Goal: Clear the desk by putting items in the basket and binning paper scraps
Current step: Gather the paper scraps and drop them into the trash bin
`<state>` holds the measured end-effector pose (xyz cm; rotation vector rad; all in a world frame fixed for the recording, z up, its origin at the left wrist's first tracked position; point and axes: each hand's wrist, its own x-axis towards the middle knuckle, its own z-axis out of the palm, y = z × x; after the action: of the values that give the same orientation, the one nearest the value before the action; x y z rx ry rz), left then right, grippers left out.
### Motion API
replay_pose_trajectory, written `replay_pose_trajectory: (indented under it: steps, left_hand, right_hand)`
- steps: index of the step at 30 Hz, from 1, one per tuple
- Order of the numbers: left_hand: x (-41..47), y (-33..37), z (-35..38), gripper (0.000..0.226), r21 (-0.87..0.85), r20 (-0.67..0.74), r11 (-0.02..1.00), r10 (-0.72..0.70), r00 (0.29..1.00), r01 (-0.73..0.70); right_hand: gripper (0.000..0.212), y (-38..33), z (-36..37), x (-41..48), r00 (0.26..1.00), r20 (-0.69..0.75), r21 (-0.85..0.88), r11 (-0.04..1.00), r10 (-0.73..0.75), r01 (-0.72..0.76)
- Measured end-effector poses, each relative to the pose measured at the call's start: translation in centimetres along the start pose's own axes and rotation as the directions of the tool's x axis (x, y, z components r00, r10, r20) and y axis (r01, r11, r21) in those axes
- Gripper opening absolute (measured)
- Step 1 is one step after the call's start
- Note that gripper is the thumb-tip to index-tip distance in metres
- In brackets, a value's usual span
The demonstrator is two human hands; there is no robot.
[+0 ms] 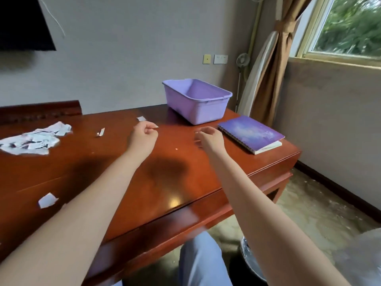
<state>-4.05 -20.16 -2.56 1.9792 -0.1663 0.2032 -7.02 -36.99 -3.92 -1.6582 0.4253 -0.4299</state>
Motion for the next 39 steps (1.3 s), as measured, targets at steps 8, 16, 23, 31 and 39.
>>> replay_pose_trajectory:
  steps: [8,16,23,31,39]
  left_hand:
    - [6.6,-6.5,-7.1,0.034,0.262,-0.119,0.957,-0.095,0.988,0.124]
    - [14.1,-12.4,-8.3,0.058,0.567,-0.153,0.777,-0.228,0.962,0.274]
    - [17.6,-14.6,-6.9,0.050,0.794,-0.146,0.560,-0.205,0.968,0.238]
    - [18.7,-15.2,-7.3,0.036,0.639,-0.176,0.728,-0.177,0.968,0.249]
    - [19.3,-15.9,-7.5,0.023,0.628,-0.171,0.732,-0.203,0.964,0.265]
  right_hand:
    - [0.032,-0.3,9.9,5.5,0.988,0.132,-0.316,0.941,-0.083,0.121]
    - [0.035,1.8,16.6,12.2,0.982,0.127,-0.732,0.656,-0.137,0.186]
    - [0.039,4.2,20.8,14.5,0.917,0.367,-0.842,0.362,-0.160,0.400]
    - [0.048,3.9,22.5,14.8,0.940,0.266,-0.811,0.477,-0.214,0.338]
    - [0.045,2.1,24.5,16.4,0.978,0.199,-0.835,0.513,-0.058,0.200]
